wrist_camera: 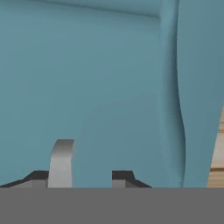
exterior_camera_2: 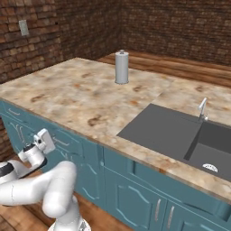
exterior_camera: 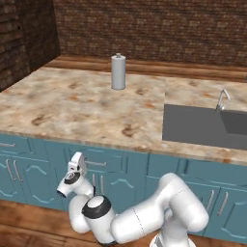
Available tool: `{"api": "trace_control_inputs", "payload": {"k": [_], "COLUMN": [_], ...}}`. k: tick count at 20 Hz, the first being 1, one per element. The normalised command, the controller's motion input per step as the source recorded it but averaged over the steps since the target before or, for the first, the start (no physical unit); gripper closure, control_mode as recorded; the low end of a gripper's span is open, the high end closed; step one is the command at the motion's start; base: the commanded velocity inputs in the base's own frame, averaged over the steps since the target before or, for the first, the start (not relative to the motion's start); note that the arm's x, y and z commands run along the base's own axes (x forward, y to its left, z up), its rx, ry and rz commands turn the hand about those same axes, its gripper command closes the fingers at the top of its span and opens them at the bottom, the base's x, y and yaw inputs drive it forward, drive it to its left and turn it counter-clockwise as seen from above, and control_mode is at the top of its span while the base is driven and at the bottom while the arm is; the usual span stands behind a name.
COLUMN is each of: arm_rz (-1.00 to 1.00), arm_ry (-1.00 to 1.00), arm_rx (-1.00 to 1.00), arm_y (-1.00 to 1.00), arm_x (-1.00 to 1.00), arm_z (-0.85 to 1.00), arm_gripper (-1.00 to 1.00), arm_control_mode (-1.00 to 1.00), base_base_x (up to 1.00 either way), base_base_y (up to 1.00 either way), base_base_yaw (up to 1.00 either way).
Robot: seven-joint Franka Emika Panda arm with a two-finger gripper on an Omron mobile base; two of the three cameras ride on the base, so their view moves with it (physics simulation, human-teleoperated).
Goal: Take a straw from the drawer in front and place it inside the glass cup on the dining counter.
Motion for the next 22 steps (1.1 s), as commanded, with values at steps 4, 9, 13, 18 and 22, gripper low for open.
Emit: {"api": "trace_control_inputs", "payload": {"k": [4, 9, 13, 18, 22], "arm_rz": [0.00, 0.00, 0.00, 0.00, 0.00], "arm_ry": [-0.13, -0.12, -0.11, -0.06, -0.02], "arm_rx": [0.00, 0.00, 0.00, 0.00, 0.00], "arm_y": [0.36, 0.47, 0.48, 0.51, 0.54], "arm_x": [-0.63, -0.74, -0.84, -0.90, -0.87], "arm_z": [0.00, 0.01, 0.06, 0.05, 0.01], "arm_gripper": [1.00, 1.00, 1.00, 1.00, 1.00], "arm_control_mode": [-1.00, -1.00, -1.00, -1.00, -1.00], "base_base_x": [0.00, 0.00, 0.00, 0.00, 0.00], "base_base_y": [0.00, 0.00, 0.00, 0.00, 0.00], "base_base_yaw": [0.00, 0.00, 0.00, 0.00, 0.00]}}
